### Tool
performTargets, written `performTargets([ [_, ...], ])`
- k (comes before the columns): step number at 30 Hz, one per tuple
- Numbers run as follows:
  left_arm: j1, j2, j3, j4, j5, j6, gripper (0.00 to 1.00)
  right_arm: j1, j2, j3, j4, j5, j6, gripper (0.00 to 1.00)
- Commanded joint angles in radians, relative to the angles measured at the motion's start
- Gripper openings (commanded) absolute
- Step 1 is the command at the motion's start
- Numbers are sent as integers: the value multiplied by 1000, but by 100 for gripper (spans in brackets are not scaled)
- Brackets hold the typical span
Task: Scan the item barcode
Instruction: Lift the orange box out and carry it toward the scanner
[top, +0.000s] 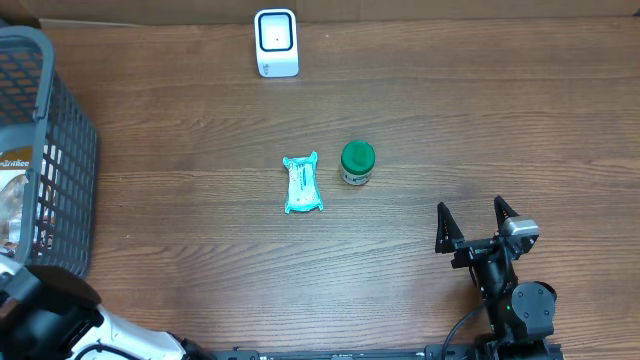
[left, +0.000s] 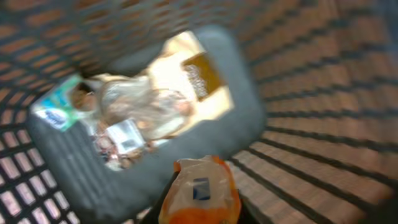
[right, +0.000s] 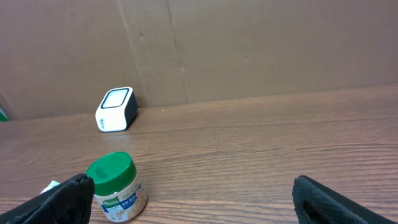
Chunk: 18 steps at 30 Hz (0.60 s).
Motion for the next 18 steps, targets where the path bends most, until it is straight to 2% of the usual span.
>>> performTargets([
  [1, -94, -22, 163, -47, 63, 11, 4, -1, -9, -10, 6, 2, 1, 100],
  [10, -427, -120, 234, -97, 35, 110, 4, -1, -9, -10, 6, 2, 1, 100],
  [13, -610, -126, 230, -181, -55, 111, 4, -1, -9, -10, 6, 2, 1, 100],
  [18, -802, -124, 152, -235, -146, 111, 4, -1, -9, -10, 6, 2, 1, 100],
])
